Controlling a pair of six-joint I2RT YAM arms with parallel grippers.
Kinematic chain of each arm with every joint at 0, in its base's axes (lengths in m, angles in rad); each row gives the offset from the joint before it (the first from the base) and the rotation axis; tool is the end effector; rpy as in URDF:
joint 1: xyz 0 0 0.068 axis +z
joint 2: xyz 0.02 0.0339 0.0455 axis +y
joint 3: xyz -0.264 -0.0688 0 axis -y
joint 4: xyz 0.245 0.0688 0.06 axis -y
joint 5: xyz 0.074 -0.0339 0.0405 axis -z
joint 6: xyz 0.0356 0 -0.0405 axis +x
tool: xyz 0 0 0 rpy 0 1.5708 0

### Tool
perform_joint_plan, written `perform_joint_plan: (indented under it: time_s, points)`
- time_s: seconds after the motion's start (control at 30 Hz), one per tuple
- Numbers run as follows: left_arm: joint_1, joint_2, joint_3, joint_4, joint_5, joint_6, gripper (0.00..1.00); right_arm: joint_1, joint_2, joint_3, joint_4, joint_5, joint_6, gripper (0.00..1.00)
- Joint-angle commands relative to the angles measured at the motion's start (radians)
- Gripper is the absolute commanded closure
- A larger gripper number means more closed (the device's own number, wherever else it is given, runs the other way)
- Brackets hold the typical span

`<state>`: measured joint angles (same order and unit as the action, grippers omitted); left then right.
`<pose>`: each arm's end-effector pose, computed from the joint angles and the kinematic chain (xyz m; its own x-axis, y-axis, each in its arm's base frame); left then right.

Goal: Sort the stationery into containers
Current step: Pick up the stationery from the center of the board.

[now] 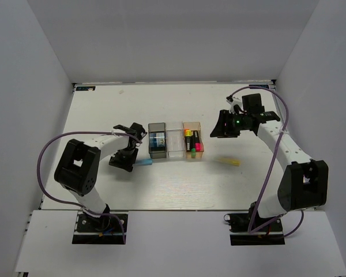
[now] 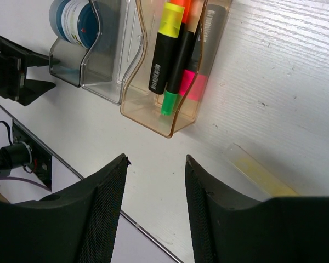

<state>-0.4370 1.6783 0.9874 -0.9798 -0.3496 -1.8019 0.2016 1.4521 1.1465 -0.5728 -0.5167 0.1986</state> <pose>0.2449 -0.1010 0.1592 -0.2107 -0.9110 -0.3546 -0.9757 0.2183 0.0190 0.2977 0.0788 0.2784 -0.8346 0.0045 -0.5508 -0.3248 0.8036 0.4987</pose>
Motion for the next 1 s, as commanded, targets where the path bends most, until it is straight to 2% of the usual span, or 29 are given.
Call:
perform_joint_plan:
  time_s: [0.0, 0.07, 0.1, 0.17, 0.2, 0.3, 0.33, 0.37, 0.47, 0.5, 0.53, 0.57, 0.6, 0.63, 0.67, 0.77, 0.8, 0.83, 0.87, 0.9, 0.93, 0.97]
  points:
    - [0.007, 0.011, 0.022, -0.013, -0.002, -0.027, 0.37, -0.021, -0.035, -0.014, 0.024, -0.037, 0.010, 0.50]
    - [0.007, 0.017, 0.014, -0.014, 0.006, -0.024, 0.46, -0.033, -0.036, -0.014, 0.028, -0.048, 0.015, 0.50]
    - [0.007, 0.017, -0.002, -0.016, 0.011, -0.028, 0.57, -0.031, -0.038, -0.016, 0.027, -0.048, 0.015, 0.50]
    - [0.009, -0.005, -0.027, 0.006, 0.008, -0.030, 0.67, -0.041, -0.039, -0.019, 0.028, -0.062, 0.015, 0.50]
    - [0.011, -0.011, -0.068, 0.021, 0.009, -0.034, 0.76, -0.047, -0.042, -0.021, 0.030, -0.066, 0.018, 0.50]
    - [0.026, -0.057, -0.131, 0.055, 0.011, -0.007, 0.87, -0.056, -0.042, -0.025, 0.033, -0.077, 0.015, 0.50]
    - [0.030, -0.075, -0.139, 0.053, 0.009, 0.002, 0.97, -0.059, -0.045, -0.025, 0.034, -0.081, 0.019, 0.50]
    - [0.046, -0.100, -0.147, 0.053, 0.003, 0.034, 1.00, -0.065, -0.042, -0.027, 0.034, -0.088, 0.018, 0.50]
    - [0.053, -0.175, -0.139, 0.061, -0.032, 0.177, 1.00, -0.068, -0.038, -0.024, 0.025, -0.143, -0.014, 0.45]
    - [0.053, -0.213, -0.122, 0.070, -0.038, 0.220, 1.00, -0.070, -0.033, -0.019, 0.013, -0.164, -0.030, 0.33]
    - [0.053, -0.229, -0.116, 0.078, -0.037, 0.366, 1.00, -0.071, -0.026, -0.010, 0.005, -0.190, -0.103, 0.22]
    - [0.053, -0.277, -0.109, 0.117, -0.032, 0.428, 1.00, -0.073, -0.021, -0.005, -0.010, -0.286, -0.140, 0.24]
    - [0.053, -0.290, -0.101, 0.140, -0.014, 0.479, 1.00, -0.077, -0.013, 0.019, -0.057, -0.327, -0.230, 0.34]
    - [0.052, -0.301, -0.061, 0.150, -0.006, 0.604, 1.00, -0.077, 0.011, 0.027, -0.102, -0.363, -0.314, 0.96]
    - [0.052, -0.327, -0.052, 0.164, 0.007, 0.652, 1.00, -0.077, 0.020, 0.039, -0.125, -0.384, -0.333, 1.00]
    - [0.046, -0.347, 0.006, 0.251, 0.099, 0.897, 1.00, -0.079, 0.065, 0.082, -0.228, -0.358, -0.477, 1.00]
    - [0.043, -0.344, 0.013, 0.342, 0.162, 0.938, 1.00, -0.080, 0.073, 0.090, -0.275, -0.333, -0.513, 0.86]
    - [0.038, -0.332, 0.032, 0.369, 0.223, 0.966, 1.00, -0.077, 0.073, 0.088, -0.285, -0.304, -0.554, 0.57]
    - [0.035, -0.325, 0.051, 0.401, 0.310, 1.051, 1.00, -0.079, 0.064, 0.069, -0.286, -0.275, -0.656, 0.10]
    - [0.032, -0.298, 0.060, 0.482, 0.348, 1.075, 1.00, -0.079, 0.045, 0.050, -0.263, -0.210, -0.692, 0.10]
    - [0.015, -0.255, 0.132, 0.527, 0.441, 1.132, 1.00, -0.082, 0.037, -0.021, -0.198, -0.168, -0.683, 0.10]
    - [-0.003, -0.234, 0.172, 0.518, 0.446, 1.150, 1.00, -0.080, 0.019, -0.034, -0.146, -0.126, -0.674, 0.10]
